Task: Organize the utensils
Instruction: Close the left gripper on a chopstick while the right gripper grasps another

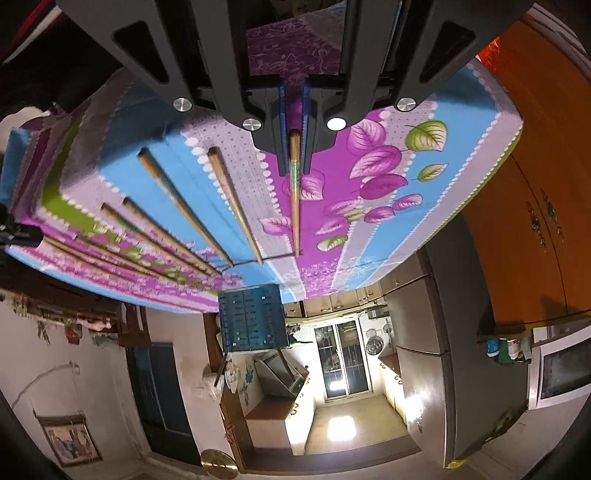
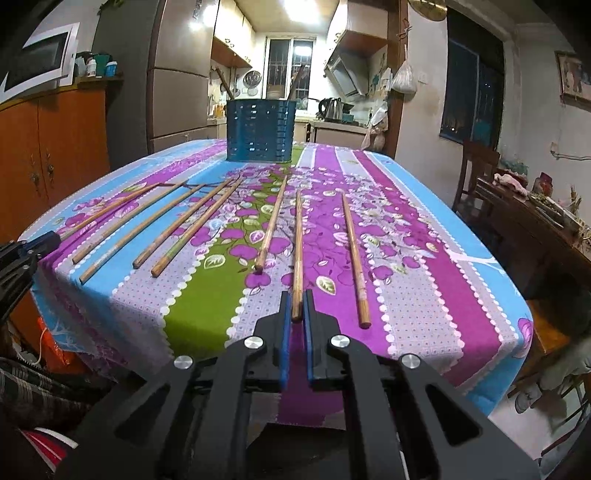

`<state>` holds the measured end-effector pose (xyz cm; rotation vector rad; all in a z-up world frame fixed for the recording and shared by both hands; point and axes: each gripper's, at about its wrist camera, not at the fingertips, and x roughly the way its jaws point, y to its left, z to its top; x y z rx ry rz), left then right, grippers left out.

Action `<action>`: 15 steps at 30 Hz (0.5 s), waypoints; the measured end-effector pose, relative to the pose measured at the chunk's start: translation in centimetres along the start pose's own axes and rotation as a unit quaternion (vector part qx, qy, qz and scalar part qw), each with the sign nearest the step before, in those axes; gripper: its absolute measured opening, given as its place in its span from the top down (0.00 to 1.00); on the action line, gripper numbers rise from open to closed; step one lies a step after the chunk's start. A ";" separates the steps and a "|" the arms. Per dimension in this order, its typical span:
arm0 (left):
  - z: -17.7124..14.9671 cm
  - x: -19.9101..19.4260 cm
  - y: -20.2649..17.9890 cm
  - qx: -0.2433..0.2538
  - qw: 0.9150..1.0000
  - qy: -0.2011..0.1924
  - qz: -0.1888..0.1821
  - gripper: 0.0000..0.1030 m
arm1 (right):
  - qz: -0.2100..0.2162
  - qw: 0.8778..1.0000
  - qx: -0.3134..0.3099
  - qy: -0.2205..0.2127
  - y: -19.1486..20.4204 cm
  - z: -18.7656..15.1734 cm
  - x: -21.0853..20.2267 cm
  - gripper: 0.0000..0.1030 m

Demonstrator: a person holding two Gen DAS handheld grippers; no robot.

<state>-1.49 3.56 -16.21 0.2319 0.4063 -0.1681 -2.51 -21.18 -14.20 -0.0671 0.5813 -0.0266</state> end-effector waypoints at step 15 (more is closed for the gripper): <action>-1.2 -0.7 0.5 0.005 1.000 -0.009 0.015 0.85 | 0.002 1.000 -0.010 0.006 0.7 0.0 0.2 0.95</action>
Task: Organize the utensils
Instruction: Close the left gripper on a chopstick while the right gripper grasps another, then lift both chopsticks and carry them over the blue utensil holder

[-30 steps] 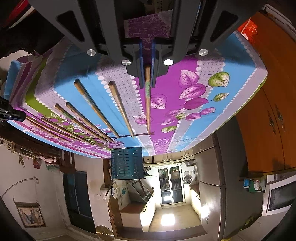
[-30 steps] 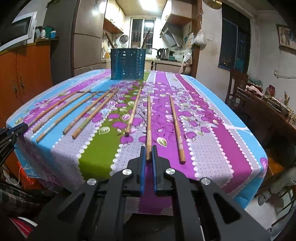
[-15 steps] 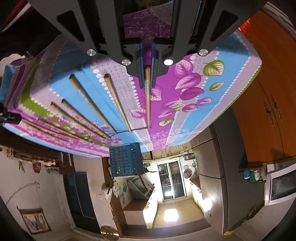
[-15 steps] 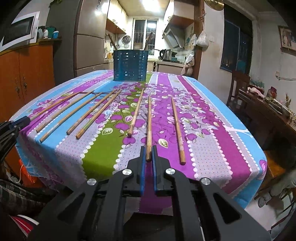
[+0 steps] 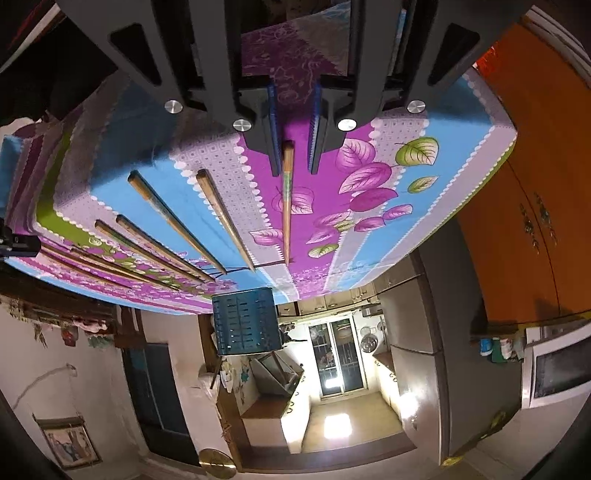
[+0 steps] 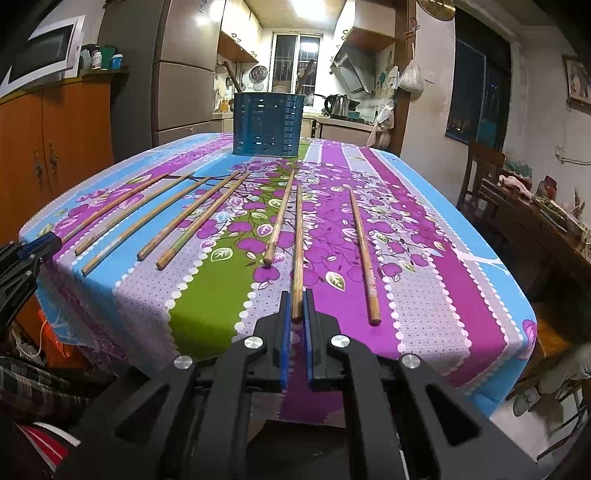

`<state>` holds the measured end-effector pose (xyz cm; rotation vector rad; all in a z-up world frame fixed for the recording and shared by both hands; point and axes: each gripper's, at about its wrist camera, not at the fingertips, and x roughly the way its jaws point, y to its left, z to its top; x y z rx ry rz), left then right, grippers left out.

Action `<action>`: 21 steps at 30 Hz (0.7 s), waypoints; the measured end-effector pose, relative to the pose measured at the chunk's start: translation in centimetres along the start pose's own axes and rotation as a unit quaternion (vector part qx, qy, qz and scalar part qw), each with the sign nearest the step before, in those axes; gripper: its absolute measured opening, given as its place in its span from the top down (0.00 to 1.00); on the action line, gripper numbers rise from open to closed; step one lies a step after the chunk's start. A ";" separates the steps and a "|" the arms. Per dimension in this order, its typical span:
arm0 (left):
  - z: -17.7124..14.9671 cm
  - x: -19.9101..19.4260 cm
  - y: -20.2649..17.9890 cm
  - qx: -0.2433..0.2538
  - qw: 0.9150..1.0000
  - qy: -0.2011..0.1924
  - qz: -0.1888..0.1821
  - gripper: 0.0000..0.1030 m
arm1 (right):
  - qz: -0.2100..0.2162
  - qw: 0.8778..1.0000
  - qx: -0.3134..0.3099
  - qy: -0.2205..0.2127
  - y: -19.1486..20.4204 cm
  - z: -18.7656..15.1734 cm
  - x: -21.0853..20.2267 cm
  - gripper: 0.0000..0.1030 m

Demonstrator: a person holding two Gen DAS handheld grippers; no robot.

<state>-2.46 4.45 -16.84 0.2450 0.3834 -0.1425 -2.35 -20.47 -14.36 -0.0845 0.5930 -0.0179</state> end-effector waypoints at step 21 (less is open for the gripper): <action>5.5 -2.7 2.1 -0.048 0.997 -0.052 -0.020 0.93 | 0.013 0.997 0.025 -0.070 -2.4 3.0 -3.1 0.95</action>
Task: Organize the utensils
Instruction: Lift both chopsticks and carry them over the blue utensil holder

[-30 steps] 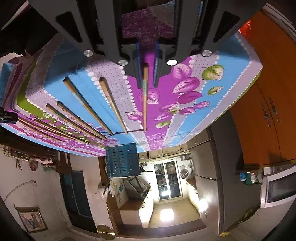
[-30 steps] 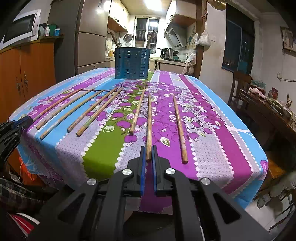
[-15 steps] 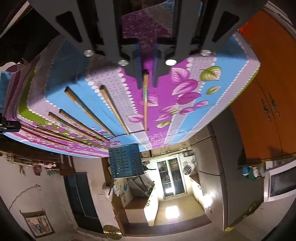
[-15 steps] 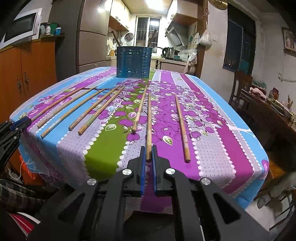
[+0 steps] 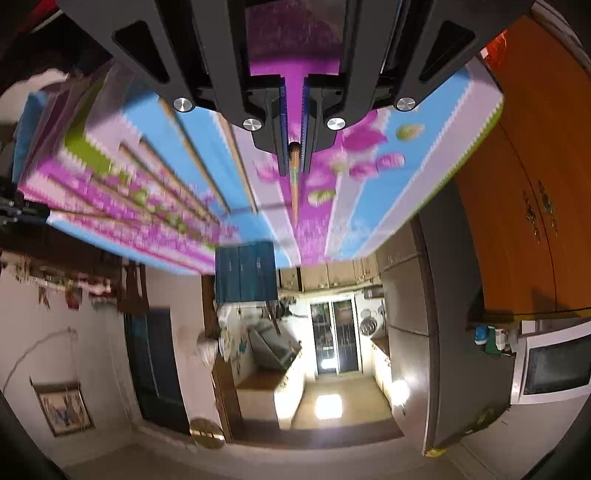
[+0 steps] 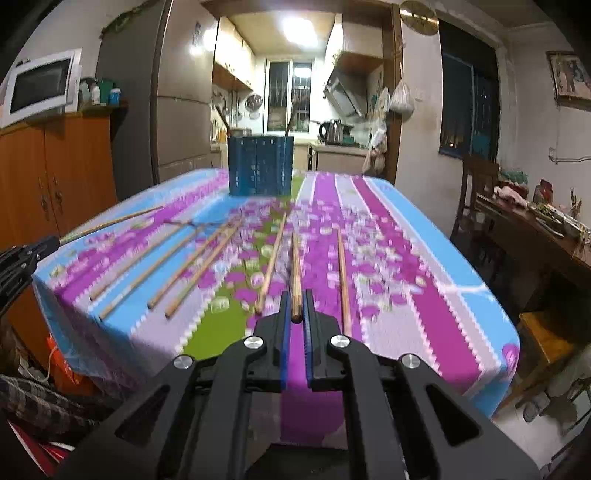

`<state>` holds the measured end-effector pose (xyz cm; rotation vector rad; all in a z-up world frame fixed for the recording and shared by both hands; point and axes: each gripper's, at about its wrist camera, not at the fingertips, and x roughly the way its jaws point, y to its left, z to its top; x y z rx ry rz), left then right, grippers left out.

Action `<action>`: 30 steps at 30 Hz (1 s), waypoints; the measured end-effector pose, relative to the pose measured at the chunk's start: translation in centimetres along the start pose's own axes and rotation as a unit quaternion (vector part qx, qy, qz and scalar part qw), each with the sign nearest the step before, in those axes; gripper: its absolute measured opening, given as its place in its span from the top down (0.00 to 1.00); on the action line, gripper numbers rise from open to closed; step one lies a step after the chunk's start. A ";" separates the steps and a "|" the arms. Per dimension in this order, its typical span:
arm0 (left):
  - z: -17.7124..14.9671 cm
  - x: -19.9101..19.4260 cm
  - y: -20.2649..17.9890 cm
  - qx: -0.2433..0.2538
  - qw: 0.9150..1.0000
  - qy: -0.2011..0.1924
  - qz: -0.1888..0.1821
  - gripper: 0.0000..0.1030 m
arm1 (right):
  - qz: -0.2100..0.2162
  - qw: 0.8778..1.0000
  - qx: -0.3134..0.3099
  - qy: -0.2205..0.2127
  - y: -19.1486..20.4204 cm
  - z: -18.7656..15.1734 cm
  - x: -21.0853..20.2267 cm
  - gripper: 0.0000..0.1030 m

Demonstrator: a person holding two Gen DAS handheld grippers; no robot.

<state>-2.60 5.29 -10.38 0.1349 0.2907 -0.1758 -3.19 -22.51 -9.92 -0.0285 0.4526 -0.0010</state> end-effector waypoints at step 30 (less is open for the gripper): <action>17.4 8.9 5.8 -0.067 0.993 0.015 -0.093 0.93 | 0.069 0.995 -0.023 -0.066 -4.0 16.9 3.3 0.96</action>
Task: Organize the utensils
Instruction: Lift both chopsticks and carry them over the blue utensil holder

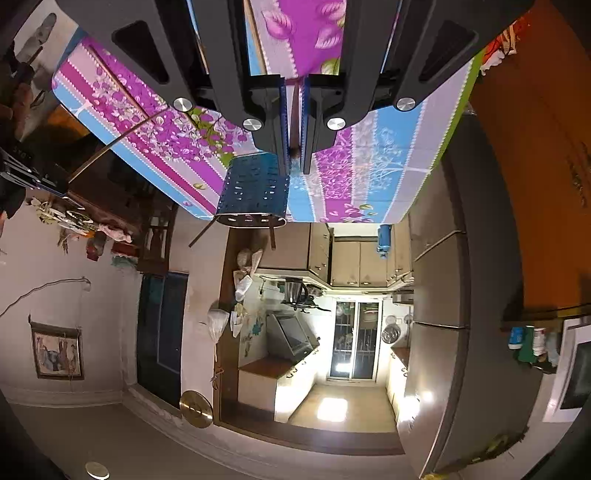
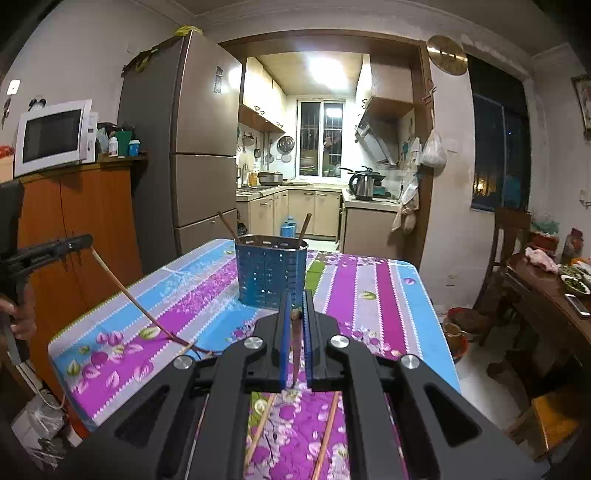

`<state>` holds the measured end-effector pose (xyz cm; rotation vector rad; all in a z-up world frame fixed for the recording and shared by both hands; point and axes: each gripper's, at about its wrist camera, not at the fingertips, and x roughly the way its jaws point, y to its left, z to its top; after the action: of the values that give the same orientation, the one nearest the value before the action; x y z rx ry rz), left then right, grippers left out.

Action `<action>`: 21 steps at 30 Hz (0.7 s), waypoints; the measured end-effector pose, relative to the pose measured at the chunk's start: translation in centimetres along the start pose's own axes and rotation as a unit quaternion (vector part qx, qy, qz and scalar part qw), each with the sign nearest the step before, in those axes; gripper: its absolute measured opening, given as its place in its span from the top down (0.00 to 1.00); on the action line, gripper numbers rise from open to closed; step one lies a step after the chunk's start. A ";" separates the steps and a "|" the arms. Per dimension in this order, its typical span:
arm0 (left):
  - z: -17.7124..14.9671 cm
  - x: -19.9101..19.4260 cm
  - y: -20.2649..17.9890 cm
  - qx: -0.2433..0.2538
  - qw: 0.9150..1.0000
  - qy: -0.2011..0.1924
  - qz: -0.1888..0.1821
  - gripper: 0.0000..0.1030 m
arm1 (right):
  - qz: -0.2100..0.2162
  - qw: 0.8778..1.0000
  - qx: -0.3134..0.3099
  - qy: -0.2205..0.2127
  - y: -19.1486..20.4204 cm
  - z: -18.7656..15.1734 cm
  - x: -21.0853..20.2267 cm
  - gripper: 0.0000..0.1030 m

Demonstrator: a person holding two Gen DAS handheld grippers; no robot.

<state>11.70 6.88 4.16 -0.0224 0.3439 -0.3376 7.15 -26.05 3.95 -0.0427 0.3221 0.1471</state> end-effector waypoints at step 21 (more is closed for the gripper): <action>12.4 7.2 -2.7 0.028 0.994 0.039 -0.100 0.93 | 0.047 0.999 -0.008 -0.022 -1.2 11.8 3.2 0.95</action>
<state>21.34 1.54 13.73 0.0109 0.4101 -0.5477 13.99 -26.07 14.18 -0.0397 0.2783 0.2427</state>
